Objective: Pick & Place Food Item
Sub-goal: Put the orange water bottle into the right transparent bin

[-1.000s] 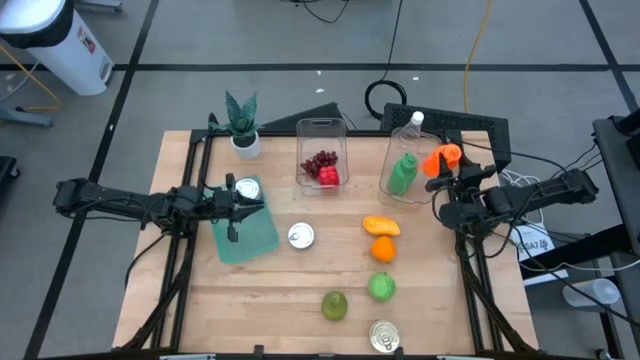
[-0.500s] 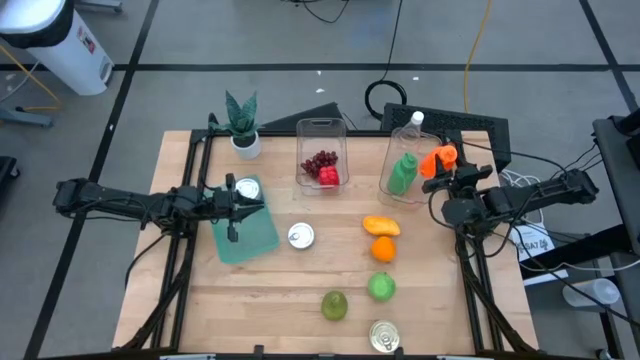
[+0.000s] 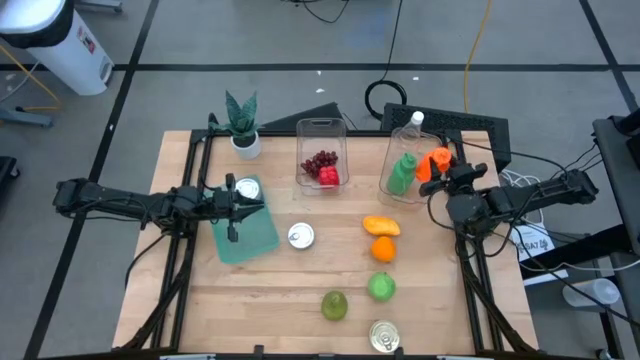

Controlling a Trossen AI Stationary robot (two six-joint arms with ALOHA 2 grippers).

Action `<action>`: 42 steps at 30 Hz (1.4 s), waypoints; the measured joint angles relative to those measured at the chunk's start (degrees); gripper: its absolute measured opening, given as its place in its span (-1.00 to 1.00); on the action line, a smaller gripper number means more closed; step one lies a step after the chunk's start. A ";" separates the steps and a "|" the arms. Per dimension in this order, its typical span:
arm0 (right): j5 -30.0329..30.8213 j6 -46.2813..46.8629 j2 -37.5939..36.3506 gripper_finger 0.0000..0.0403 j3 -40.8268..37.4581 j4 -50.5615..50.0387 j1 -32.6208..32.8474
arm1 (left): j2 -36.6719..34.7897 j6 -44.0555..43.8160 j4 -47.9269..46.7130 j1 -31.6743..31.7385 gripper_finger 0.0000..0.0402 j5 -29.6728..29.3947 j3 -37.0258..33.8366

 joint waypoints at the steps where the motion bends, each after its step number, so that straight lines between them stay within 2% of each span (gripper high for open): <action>1: -1.29 -2.75 -0.03 -0.01 -0.02 1.60 -0.05 | -0.02 0.00 0.01 0.00 -0.75 0.00 0.00; 8: -7.45 -20.54 -1.30 -0.01 -0.02 12.94 -0.44 | -0.01 0.39 0.01 0.00 -0.75 0.00 0.00; 17: -22.60 -27.20 -3.50 -0.01 -1.73 16.74 -6.46 | -0.01 0.39 0.03 0.00 -0.75 0.00 0.00; 23: -28.40 -26.99 -5.06 -0.01 -5.27 19.65 -10.75 | -0.02 0.39 0.01 0.00 -0.75 0.02 0.00; 33: -28.46 -23.29 -5.63 -0.01 -9.86 21.76 -15.55 | 0.00 0.39 0.01 0.01 -0.75 0.02 0.00; 42: -28.37 -15.00 -5.63 -0.01 -14.41 22.06 -19.40 | 0.00 0.42 0.01 0.00 -0.75 0.02 0.00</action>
